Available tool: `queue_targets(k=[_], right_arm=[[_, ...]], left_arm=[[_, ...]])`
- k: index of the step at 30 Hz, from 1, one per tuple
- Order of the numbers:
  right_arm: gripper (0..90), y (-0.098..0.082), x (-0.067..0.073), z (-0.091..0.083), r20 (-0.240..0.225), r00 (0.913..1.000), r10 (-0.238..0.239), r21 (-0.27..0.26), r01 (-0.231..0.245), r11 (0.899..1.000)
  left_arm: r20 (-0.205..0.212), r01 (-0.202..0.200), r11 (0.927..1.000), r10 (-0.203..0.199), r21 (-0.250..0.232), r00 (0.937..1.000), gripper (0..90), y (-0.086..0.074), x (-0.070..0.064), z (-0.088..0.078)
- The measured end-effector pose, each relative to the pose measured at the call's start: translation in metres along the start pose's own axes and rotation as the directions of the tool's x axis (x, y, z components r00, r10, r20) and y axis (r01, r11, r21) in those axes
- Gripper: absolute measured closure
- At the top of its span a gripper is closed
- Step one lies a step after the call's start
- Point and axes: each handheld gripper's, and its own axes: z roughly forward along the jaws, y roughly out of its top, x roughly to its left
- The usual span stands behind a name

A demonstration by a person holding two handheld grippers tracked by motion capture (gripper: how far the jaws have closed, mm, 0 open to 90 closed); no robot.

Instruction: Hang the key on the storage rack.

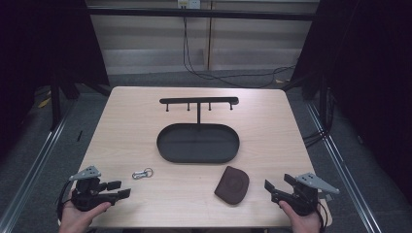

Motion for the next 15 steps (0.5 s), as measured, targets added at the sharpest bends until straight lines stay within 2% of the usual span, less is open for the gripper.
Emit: queue_targets(k=[2, 4, 5, 9, 11, 12, 15], right_arm=[[21.2, 0.0, -0.0003, 0.0001, -0.001, 1.0, -0.001, 0.001, 0.001, 1.0], [21.2, 0.0003, -0.0004, 0.0011, -0.004, 1.0, 0.001, 0.006, -0.001, 1.0], [21.2, 0.0003, -0.0004, 0.0011, -0.004, 1.0, 0.001, 0.006, -0.001, 1.0], [21.2, 0.0005, -0.0012, 0.0019, -0.008, 1.0, 0.006, 0.015, -0.005, 1.0], [21.2, 0.0, -0.0017, 0.0011, -0.01, 0.9999, 0.011, 0.014, -0.011, 1.0], [21.2, -0.0001, -0.0017, 0.0007, -0.009, 0.9999, 0.012, 0.013, -0.012, 1.0], [21.2, 0.0002, -0.0018, 0.0012, -0.012, 0.9999, 0.012, 0.016, -0.012, 1.0]], left_arm=[[-0.01, -0.008, 1.0, 0.008, 0.003, 0.9999, 42.1, -0.0001, 0.0, -0.0003], [-0.047, -0.008, 0.9999, 0.008, 0.01, 0.9989, 39.8, -0.0009, 0.0003, -0.0003], [-0.027, 0.005, 0.9999, -0.005, 0.01, 0.9996, 39.8, -0.0011, 0.0014, -0.0003], [-0.012, 0.009, 0.9999, -0.009, 0.014, 0.9999, 40.8, -0.001, 0.0006, -0.0006], [-0.024, 0.013, 0.9994, -0.012, 0.032, 0.9996, 40.0, -0.0007, 0.0006, 0.0009], [-0.015, 0.024, 0.9993, -0.024, 0.029, 0.9996, 40.6, 0.0009, 0.0015, 0.0013], [-0.016, 0.018, 0.9997, -0.017, 0.018, 0.9997, 43.9, 0.0029, 0.0011, 0.0005]])
